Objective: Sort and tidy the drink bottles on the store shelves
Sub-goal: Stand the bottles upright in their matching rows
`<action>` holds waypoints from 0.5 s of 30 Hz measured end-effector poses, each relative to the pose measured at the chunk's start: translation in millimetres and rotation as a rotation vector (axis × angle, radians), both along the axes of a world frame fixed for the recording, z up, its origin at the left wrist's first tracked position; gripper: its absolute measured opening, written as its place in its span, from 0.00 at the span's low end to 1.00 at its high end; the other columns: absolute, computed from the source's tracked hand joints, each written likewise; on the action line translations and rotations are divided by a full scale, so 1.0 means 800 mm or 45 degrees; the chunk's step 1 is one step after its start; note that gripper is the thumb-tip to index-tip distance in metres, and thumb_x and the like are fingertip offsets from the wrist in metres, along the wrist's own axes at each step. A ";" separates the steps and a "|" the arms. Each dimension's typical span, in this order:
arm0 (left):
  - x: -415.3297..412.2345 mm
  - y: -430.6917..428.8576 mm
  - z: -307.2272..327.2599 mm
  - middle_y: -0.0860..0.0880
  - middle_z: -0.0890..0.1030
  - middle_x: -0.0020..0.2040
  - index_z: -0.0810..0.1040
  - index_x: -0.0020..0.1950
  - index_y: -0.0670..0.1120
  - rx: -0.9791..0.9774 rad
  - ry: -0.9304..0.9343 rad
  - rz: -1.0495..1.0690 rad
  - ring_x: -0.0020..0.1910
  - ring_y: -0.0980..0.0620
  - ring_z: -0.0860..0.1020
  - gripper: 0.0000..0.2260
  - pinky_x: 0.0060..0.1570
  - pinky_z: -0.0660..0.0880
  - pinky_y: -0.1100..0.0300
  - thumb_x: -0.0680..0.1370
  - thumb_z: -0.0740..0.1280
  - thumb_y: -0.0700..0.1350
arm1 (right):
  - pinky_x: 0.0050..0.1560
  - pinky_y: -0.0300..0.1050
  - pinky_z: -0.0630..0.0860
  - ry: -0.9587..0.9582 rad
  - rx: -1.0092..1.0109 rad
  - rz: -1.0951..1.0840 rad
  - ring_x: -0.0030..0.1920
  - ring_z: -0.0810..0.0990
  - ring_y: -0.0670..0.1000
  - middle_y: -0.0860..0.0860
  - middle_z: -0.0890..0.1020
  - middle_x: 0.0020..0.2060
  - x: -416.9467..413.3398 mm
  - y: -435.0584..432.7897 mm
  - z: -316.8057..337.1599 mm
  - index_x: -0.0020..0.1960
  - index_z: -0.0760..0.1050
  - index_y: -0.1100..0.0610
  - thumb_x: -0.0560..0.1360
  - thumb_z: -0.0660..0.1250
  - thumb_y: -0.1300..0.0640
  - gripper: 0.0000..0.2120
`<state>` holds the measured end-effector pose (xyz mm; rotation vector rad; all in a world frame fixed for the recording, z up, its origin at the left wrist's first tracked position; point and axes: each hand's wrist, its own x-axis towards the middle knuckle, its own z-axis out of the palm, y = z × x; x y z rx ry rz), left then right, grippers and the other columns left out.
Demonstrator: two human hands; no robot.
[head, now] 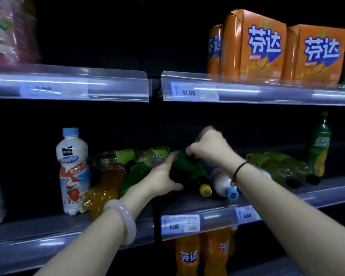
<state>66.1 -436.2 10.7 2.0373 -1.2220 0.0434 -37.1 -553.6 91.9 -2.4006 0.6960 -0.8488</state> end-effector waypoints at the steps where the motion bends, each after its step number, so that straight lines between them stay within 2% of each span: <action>1: -0.003 -0.010 0.002 0.54 0.72 0.57 0.57 0.74 0.51 -0.111 0.077 -0.007 0.58 0.56 0.72 0.42 0.48 0.64 0.76 0.66 0.76 0.42 | 0.42 0.43 0.78 -0.107 0.075 0.016 0.47 0.82 0.57 0.57 0.83 0.46 -0.001 -0.004 0.012 0.47 0.77 0.60 0.58 0.76 0.51 0.22; 3: -0.007 -0.027 0.007 0.53 0.73 0.57 0.59 0.73 0.50 -0.356 0.257 0.031 0.58 0.54 0.74 0.39 0.53 0.68 0.69 0.67 0.76 0.42 | 0.39 0.40 0.77 -0.316 0.205 0.095 0.45 0.82 0.53 0.54 0.82 0.44 -0.001 -0.006 0.024 0.48 0.78 0.59 0.58 0.77 0.48 0.23; 5: -0.007 -0.034 0.012 0.53 0.75 0.54 0.62 0.69 0.49 -0.496 0.371 0.087 0.55 0.53 0.75 0.34 0.48 0.72 0.69 0.68 0.76 0.42 | 0.33 0.34 0.73 -0.457 0.330 0.300 0.39 0.80 0.47 0.51 0.83 0.39 0.003 -0.007 0.024 0.46 0.80 0.58 0.61 0.78 0.45 0.21; 6: -0.005 -0.032 0.015 0.51 0.77 0.53 0.64 0.66 0.48 -0.530 0.400 0.093 0.53 0.52 0.76 0.30 0.44 0.74 0.70 0.69 0.75 0.42 | 0.31 0.32 0.72 -0.452 0.401 0.429 0.36 0.79 0.45 0.49 0.83 0.37 0.004 -0.007 0.021 0.45 0.81 0.57 0.64 0.77 0.44 0.19; 7: -0.002 -0.028 0.019 0.49 0.78 0.53 0.66 0.64 0.46 -0.559 0.435 0.083 0.52 0.50 0.77 0.28 0.42 0.75 0.69 0.69 0.75 0.41 | 0.34 0.31 0.73 -0.391 0.462 0.536 0.38 0.80 0.44 0.48 0.83 0.37 0.005 -0.008 0.016 0.46 0.81 0.55 0.67 0.76 0.46 0.15; 8: 0.002 -0.023 0.024 0.47 0.79 0.52 0.66 0.62 0.45 -0.569 0.478 0.075 0.51 0.49 0.78 0.26 0.43 0.76 0.66 0.69 0.75 0.41 | 0.40 0.30 0.75 -0.299 0.502 0.617 0.43 0.82 0.45 0.48 0.83 0.41 0.008 -0.010 0.010 0.50 0.80 0.54 0.69 0.75 0.49 0.13; 10: 0.011 -0.009 0.032 0.45 0.79 0.50 0.66 0.60 0.44 -0.529 0.595 0.067 0.48 0.48 0.79 0.23 0.42 0.77 0.59 0.71 0.74 0.42 | 0.56 0.40 0.77 -0.171 0.604 0.732 0.54 0.81 0.51 0.53 0.82 0.51 0.018 -0.014 -0.008 0.64 0.72 0.55 0.72 0.72 0.59 0.22; 11: 0.014 -0.004 0.034 0.44 0.80 0.50 0.66 0.59 0.43 -0.516 0.693 0.043 0.48 0.48 0.80 0.22 0.43 0.78 0.56 0.72 0.73 0.42 | 0.57 0.45 0.77 -0.192 0.626 0.729 0.53 0.81 0.54 0.57 0.81 0.52 0.024 -0.012 -0.017 0.68 0.68 0.57 0.72 0.71 0.62 0.25; 13: 0.012 -0.002 0.036 0.40 0.80 0.51 0.68 0.60 0.42 -0.550 0.904 -0.046 0.50 0.43 0.81 0.21 0.48 0.78 0.50 0.71 0.72 0.38 | 0.45 0.44 0.77 -0.327 0.525 0.598 0.41 0.80 0.52 0.56 0.81 0.41 0.038 -0.005 -0.030 0.64 0.69 0.60 0.69 0.75 0.60 0.26; 15: 0.006 -0.008 0.033 0.37 0.80 0.53 0.69 0.62 0.43 -0.588 0.916 -0.059 0.51 0.40 0.81 0.29 0.52 0.78 0.45 0.63 0.73 0.36 | 0.36 0.41 0.73 -0.375 0.347 0.430 0.34 0.76 0.47 0.48 0.77 0.33 0.048 0.004 -0.037 0.56 0.71 0.58 0.65 0.78 0.53 0.25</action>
